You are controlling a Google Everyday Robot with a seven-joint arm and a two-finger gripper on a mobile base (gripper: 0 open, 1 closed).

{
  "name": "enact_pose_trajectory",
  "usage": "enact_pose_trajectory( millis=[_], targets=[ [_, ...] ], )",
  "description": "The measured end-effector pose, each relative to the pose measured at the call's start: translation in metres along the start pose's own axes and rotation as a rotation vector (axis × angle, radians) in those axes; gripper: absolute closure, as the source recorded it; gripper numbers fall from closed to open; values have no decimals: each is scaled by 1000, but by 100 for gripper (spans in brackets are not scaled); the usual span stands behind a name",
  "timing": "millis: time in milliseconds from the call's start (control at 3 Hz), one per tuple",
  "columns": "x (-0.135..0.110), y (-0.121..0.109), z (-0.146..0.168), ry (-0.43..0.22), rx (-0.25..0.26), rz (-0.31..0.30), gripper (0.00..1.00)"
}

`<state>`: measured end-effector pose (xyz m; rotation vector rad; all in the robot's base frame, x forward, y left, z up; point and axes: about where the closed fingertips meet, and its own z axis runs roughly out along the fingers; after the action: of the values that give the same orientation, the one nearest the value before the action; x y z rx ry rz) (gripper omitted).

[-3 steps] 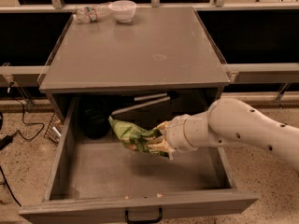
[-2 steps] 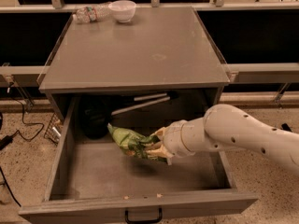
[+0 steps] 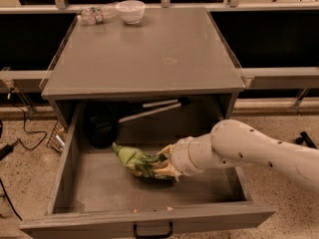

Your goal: Place green jalapeno chip bag into top drawer

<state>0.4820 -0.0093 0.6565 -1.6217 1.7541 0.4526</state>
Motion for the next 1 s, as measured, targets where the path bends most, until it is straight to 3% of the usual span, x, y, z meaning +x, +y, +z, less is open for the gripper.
enact_pose_trajectory(
  millis=[333,667,1000],
  targets=[
    [0,0,0,0,0,0,77],
    [0,0,0,0,0,0,46],
    [0,0,0,0,0,0,22]
  ],
)
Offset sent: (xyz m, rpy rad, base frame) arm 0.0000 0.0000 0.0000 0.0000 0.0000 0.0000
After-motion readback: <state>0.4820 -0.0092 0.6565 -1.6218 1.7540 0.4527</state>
